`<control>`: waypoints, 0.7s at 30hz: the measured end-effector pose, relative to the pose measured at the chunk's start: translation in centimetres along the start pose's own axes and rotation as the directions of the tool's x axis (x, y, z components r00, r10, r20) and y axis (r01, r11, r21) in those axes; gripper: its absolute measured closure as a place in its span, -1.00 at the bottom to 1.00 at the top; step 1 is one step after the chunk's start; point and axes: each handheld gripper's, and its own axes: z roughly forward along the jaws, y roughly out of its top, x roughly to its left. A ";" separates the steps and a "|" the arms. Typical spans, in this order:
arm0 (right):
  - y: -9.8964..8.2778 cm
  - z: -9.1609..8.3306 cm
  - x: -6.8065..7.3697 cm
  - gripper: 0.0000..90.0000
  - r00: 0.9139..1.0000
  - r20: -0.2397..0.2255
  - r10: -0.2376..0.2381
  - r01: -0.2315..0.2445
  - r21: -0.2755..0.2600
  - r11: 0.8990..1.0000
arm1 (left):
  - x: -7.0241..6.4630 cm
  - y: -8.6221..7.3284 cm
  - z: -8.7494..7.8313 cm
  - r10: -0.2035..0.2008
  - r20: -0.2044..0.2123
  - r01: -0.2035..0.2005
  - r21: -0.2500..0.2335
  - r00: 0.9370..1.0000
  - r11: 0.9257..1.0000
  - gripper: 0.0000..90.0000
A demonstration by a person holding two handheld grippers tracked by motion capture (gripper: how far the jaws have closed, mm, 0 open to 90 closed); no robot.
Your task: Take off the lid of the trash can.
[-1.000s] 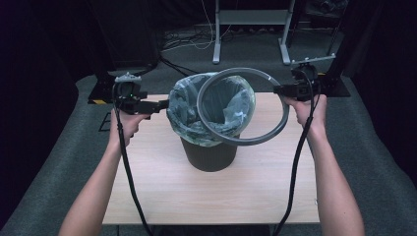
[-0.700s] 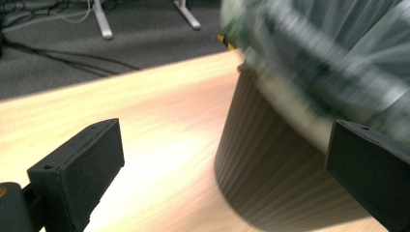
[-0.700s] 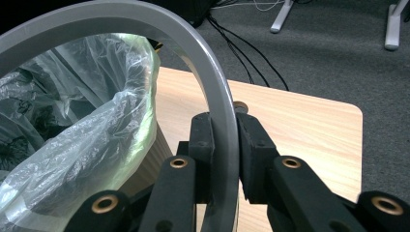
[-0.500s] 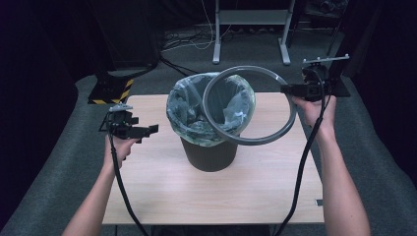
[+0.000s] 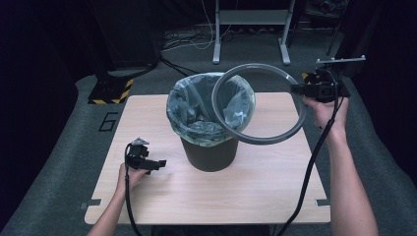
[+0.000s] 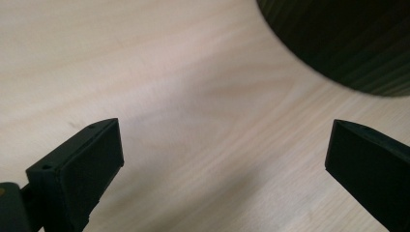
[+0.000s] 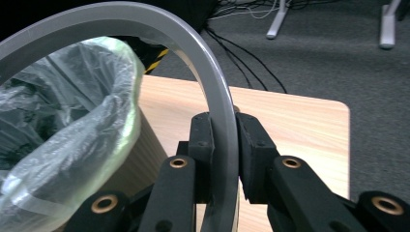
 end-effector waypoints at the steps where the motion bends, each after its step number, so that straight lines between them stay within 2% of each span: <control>1: -0.1 -0.2 -0.2 0.72 1.000 0.001 0.003 -0.003 -0.003 1.000 | 0.1 -0.2 0.3 0.005 -0.002 -0.004 0.020 1.000 1.000 -1.00; 4: -0.2 -0.6 -0.7 0.72 1.000 0.008 0.008 -0.007 -0.008 1.000 | 0.0 -0.7 0.4 0.036 -0.056 -0.037 -0.018 0.998 0.999 -0.97; 9: -0.7 -1.4 -1.8 0.72 0.999 0.019 0.026 -0.026 -0.020 0.999 | 0.0 -1.0 0.6 0.061 -0.076 -0.063 -0.030 0.995 0.998 -0.98; 10: -0.7 -1.4 -1.8 0.72 0.999 0.019 0.026 -0.026 -0.020 0.999 | 0.0 -1.0 0.6 0.060 -0.076 -0.063 -0.042 0.995 0.997 -0.98; 11: -0.9 -1.6 -2.2 0.72 0.999 0.024 0.033 -0.033 -0.023 0.999 | 0.1 -1.5 0.8 0.068 -0.099 -0.077 -0.085 0.993 0.993 -0.97; 12: -0.9 -1.6 -2.2 0.72 0.999 0.024 0.033 -0.033 -0.023 0.999 | 0.1 -1.5 0.8 0.068 -0.099 -0.077 -0.085 0.993 0.993 -0.96; 13: -1.2 -1.9 -2.7 0.72 0.999 0.031 0.043 -0.042 -0.023 0.999 | -0.2 -1.5 0.9 0.112 -0.165 -0.122 -0.051 0.980 0.991 -0.96; 21: -2.0 -2.2 -4.2 0.72 0.996 0.042 0.077 -0.075 -0.033 0.997 | -0.2 -1.5 0.9 0.115 -0.163 -0.124 -0.050 0.980 0.991 -0.97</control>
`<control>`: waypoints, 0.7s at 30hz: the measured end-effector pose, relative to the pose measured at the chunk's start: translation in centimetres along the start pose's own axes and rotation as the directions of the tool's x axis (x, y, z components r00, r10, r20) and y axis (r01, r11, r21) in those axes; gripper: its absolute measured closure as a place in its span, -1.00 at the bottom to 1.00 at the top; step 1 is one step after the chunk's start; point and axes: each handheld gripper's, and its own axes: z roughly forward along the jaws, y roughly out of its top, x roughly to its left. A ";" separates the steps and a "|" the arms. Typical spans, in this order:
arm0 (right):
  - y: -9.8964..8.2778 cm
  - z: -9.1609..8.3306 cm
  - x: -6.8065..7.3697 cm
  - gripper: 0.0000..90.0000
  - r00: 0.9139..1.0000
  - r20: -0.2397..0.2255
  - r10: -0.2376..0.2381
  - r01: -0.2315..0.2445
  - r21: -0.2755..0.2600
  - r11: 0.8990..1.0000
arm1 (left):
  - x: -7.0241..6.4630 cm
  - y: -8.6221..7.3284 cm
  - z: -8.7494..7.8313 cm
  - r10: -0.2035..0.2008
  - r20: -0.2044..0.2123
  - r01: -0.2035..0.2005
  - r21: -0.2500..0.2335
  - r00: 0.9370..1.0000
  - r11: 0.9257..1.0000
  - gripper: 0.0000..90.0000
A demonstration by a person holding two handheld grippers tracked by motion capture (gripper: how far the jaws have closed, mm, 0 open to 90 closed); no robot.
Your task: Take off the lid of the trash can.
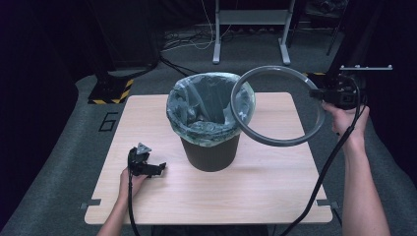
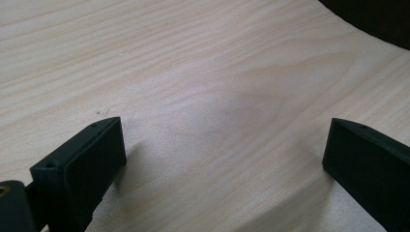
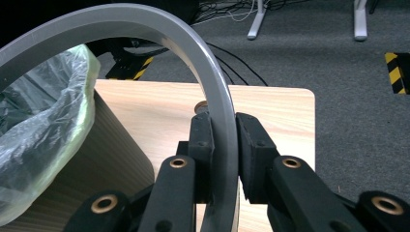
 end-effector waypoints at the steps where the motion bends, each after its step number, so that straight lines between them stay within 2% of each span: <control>1: 0.0 -0.1 -0.2 0.72 1.000 -0.001 0.003 -0.003 -0.003 1.000 | 0.0 0.0 0.0 -0.002 -0.001 0.002 0.000 1.000 1.000 -0.97; 14: -0.3 -0.7 -1.6 0.72 0.999 0.027 0.023 -0.023 -0.011 1.000 | -0.2 0.0 0.1 -0.014 -0.012 0.014 -0.003 1.000 1.000 -0.97; 21: -1.2 -1.0 -2.9 0.72 0.998 0.045 0.041 -0.041 -0.010 0.999 | -0.2 0.0 0.1 -0.015 -0.013 0.015 -0.003 1.000 1.000 -0.97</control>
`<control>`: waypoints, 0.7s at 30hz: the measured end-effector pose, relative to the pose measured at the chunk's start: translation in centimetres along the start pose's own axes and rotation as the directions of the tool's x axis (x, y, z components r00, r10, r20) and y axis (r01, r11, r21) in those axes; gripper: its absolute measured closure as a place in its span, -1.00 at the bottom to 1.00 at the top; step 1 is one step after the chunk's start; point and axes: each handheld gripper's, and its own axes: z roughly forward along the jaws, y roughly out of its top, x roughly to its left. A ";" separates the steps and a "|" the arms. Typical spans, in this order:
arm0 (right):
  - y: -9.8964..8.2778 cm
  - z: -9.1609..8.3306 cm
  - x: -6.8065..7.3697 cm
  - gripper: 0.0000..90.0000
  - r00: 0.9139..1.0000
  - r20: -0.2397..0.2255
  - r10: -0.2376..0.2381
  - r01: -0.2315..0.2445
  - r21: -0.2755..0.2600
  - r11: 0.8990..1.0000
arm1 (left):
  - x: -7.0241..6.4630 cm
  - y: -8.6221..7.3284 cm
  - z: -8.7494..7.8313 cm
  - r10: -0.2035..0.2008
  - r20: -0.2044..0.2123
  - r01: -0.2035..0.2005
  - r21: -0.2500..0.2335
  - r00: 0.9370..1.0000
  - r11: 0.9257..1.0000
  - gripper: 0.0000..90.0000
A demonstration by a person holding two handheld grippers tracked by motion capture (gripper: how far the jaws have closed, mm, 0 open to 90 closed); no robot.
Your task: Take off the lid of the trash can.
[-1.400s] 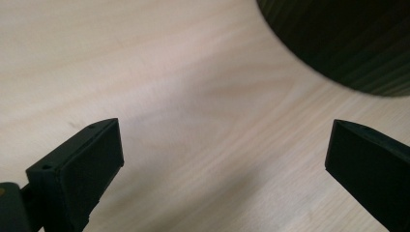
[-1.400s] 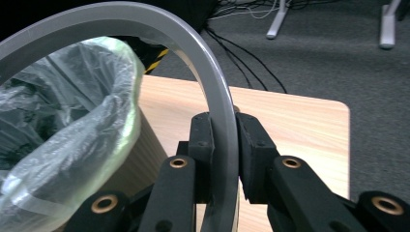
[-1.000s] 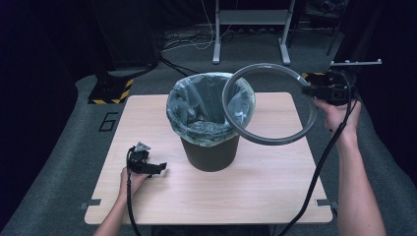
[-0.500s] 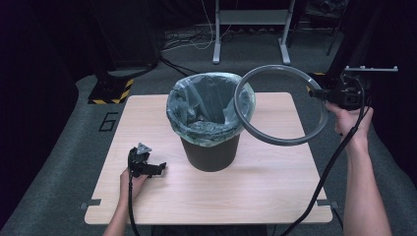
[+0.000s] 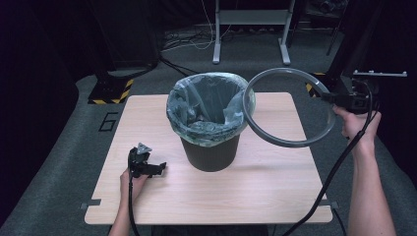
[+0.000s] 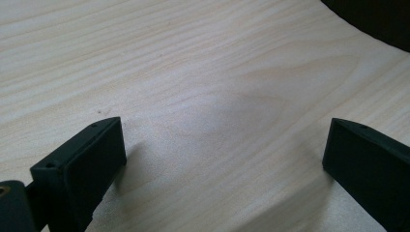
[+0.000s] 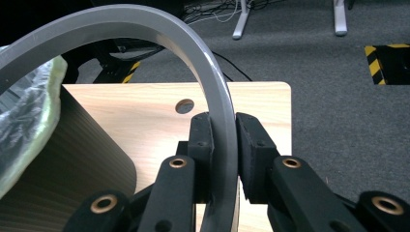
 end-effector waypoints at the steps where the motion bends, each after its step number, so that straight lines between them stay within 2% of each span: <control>1: -0.1 0.0 -0.2 0.72 1.000 0.003 0.003 -0.003 0.000 1.000 | 0.0 0.0 0.0 0.000 0.000 0.000 0.000 1.000 1.000 -0.97; 21: -1.8 0.2 -2.4 0.72 0.999 0.033 0.037 -0.037 0.005 0.999 | 0.0 0.0 0.0 0.000 0.000 0.000 -0.001 1.000 1.000 -0.97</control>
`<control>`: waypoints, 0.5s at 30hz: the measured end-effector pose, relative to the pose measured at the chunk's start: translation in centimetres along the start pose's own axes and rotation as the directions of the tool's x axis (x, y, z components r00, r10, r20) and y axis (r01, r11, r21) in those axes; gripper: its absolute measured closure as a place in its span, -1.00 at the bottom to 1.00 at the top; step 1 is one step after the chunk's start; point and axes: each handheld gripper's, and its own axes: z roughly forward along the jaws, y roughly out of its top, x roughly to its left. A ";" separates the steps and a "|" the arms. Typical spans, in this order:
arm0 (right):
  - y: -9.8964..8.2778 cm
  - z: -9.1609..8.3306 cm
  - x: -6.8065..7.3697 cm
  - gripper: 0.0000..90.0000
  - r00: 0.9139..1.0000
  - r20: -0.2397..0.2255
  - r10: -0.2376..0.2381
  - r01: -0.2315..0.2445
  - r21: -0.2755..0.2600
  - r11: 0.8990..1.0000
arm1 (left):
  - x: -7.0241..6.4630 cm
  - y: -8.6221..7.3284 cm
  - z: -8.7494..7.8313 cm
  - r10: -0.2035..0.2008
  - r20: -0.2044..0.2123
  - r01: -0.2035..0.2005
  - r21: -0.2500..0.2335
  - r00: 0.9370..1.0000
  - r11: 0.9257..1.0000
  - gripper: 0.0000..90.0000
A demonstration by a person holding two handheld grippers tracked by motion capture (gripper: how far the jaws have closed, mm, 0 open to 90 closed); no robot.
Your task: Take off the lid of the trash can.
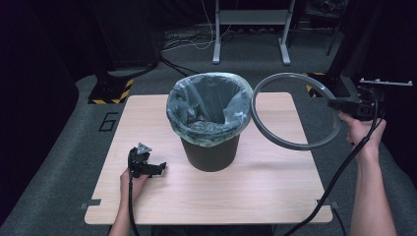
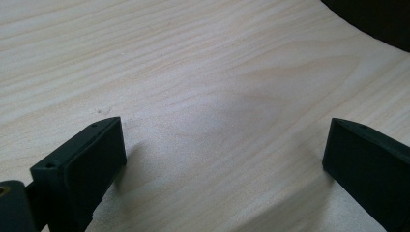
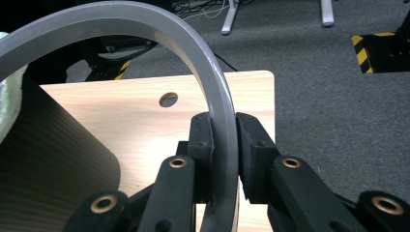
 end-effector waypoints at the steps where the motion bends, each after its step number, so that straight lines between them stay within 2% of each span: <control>1: -0.1 0.0 -0.1 0.72 1.000 0.000 0.003 -0.003 0.001 1.000 | 0.0 0.0 0.0 0.000 0.000 0.000 0.000 1.000 1.000 -0.97; 15: -2.6 1.8 -2.0 0.72 0.999 -0.001 0.045 -0.045 0.033 0.998 | 0.0 0.0 0.0 0.001 -0.002 -0.001 0.002 1.000 1.000 -0.97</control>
